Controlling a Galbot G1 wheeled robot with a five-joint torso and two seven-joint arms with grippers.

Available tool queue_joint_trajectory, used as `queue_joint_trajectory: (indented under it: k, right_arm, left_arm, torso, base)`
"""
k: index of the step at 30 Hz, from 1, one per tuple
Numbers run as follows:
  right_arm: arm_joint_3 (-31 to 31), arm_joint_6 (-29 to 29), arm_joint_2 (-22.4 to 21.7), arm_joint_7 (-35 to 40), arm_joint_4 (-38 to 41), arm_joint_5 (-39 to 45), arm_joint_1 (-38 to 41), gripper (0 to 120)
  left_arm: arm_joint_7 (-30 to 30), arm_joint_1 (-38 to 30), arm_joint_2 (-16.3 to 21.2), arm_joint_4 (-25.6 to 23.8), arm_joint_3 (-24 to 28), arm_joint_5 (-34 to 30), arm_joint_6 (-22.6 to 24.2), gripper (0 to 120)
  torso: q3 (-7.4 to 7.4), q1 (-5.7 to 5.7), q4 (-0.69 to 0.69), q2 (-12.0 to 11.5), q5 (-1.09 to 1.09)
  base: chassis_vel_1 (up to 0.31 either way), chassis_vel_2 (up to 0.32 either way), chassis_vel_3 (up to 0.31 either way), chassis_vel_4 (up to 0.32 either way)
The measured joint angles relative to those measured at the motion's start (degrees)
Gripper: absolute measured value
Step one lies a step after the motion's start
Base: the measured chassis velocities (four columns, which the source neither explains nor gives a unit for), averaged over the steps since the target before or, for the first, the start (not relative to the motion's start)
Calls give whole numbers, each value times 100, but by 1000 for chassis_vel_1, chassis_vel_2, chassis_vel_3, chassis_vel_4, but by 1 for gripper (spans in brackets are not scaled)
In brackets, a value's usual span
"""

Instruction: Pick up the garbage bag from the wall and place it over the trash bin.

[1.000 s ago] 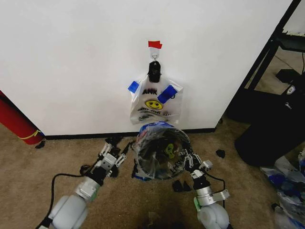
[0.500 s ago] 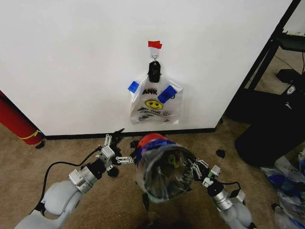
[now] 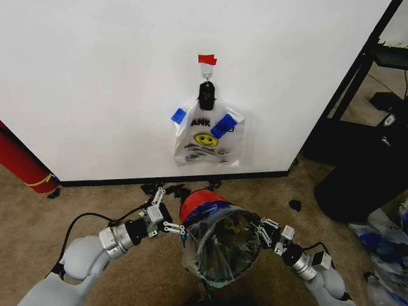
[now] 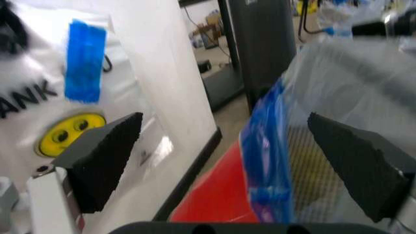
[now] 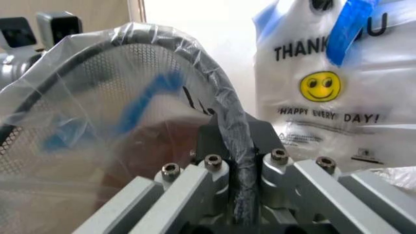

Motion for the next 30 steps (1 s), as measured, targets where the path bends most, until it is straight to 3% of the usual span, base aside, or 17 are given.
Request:
queue_joint_trajectory:
  k: [12, 16, 19, 25, 30]
  right_arm:
    - [-57, -76, -14, -95, 126, -90, 47, 0]
    - [-98, -131, -23, -124, 222, -87, 47, 0]
    - [-127, -137, -18, -127, 215, -86, 53, 0]
    - [-315, -123, 30, 257, 76, 36, 64, 0]
    - [-508, -113, 86, 840, -24, 263, 44, 0]
  left_arm:
    - [11, -398, -97, 528, 174, 397, 9, 100]
    - [-552, -497, -108, 663, 218, 600, 35, 100]
    - [-578, -505, -102, 692, 217, 572, 20, 100]
    - [72, -483, -76, 695, 120, 12, -255, 100]
    - [129, -465, -47, 665, 44, -627, -464, 100]
  torso:
    - [0, 0, 0, 0, 0]
    - [0, 0, 0, 0, 0]
    - [0, 0, 0, 0, 0]
    - [0, 0, 0, 0, 0]
    - [0, 0, 0, 0, 0]
  base:
    - [0, 0, 0, 0]
    - [0, 0, 0, 0]
    - [0, 0, 0, 0]
    - [0, 0, 0, 0]
    - [0, 0, 0, 0]
